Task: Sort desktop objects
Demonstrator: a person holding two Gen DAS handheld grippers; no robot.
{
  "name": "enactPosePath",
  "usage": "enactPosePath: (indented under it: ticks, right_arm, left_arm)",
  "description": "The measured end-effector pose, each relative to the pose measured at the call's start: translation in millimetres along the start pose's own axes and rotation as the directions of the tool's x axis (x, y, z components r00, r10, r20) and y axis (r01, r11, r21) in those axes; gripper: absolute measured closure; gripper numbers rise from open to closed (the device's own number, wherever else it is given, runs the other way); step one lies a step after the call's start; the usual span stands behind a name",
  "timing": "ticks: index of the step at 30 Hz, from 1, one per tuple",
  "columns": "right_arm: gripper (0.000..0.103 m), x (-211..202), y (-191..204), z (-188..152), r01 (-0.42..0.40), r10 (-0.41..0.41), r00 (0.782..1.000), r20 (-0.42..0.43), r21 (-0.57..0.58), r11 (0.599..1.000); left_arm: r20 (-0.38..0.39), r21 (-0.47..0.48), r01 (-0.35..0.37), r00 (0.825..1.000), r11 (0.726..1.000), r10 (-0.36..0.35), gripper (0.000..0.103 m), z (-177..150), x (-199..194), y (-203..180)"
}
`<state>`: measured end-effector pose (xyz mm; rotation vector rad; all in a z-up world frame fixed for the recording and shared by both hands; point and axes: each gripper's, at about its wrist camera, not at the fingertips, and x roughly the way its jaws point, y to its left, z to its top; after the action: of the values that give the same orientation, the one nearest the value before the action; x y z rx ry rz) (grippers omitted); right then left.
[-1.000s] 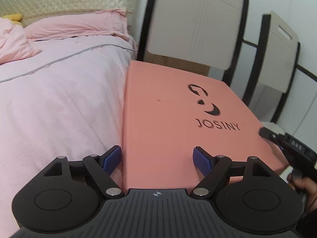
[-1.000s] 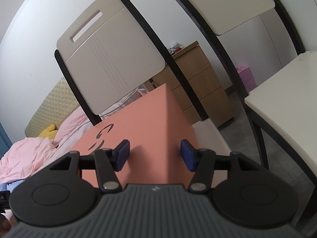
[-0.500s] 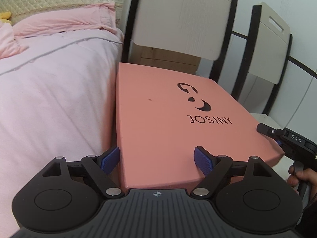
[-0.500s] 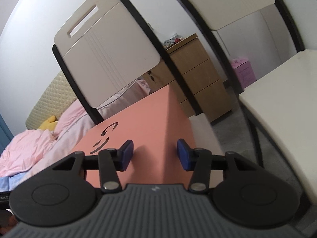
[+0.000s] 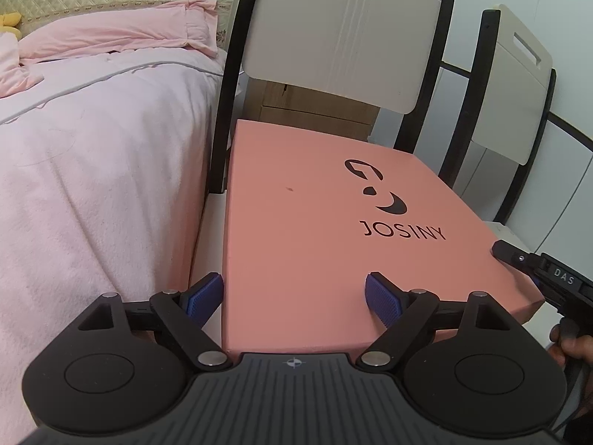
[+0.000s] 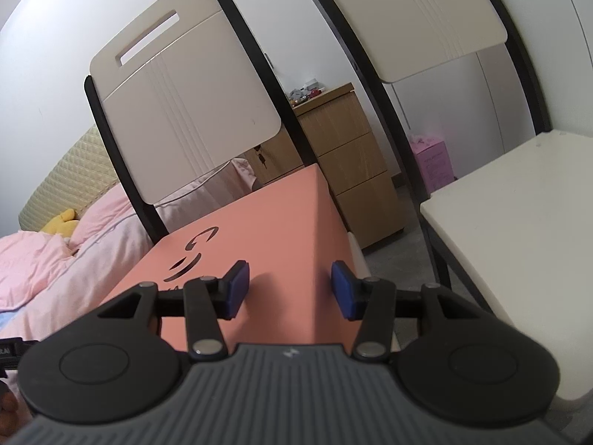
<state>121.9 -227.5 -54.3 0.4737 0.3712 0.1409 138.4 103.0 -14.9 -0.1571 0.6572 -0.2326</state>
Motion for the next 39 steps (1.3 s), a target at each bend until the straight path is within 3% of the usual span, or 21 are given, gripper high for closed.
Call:
enactPosePath:
  ticks: [19,24,30,32,37,39]
  right_arm:
    - [0.053,20.3,14.1,10.5,0.037,-0.039,0.999,-0.008,-0.192,0.981]
    - [0.051,8.1,17.3,5.1,0.037,-0.032,0.999,0.027,-0.214,0.976]
    - [0.04,-28.7,32.3,-11.0,0.019,0.002,0.997,0.074,-0.281,0.959]
    - [0.019,-37.8,36.8,-16.0,0.013,0.015,0.996,0.089,-0.308,0.951]
    - [0.017,-48.4,46.1,-29.8,0.003,0.03,0.997,0.076,-0.393,0.92]
    - [0.017,-50.2,48.0,-34.6,0.017,0.017,0.997,0.077,-0.421,0.907]
  left_arm:
    - [0.029,0.021,-0.01,1.0,1.0,0.01,0.014,-0.9,0.6,-3.2]
    - [0.115,0.088,-0.049,0.993,0.995,0.039,0.015,-5.9,-19.2,-12.1]
    - [0.138,0.106,-0.031,0.99,0.994,0.016,0.015,-12.9,-37.0,-18.4]
    - [0.14,0.095,-0.051,0.99,0.994,0.037,0.015,-14.9,-40.4,-17.3]
    - [0.183,0.09,-0.103,0.979,0.991,0.086,0.015,-23.3,-49.2,-23.7]
    - [0.176,0.083,-0.074,0.983,0.994,0.058,0.015,-27.0,-50.6,-27.5]
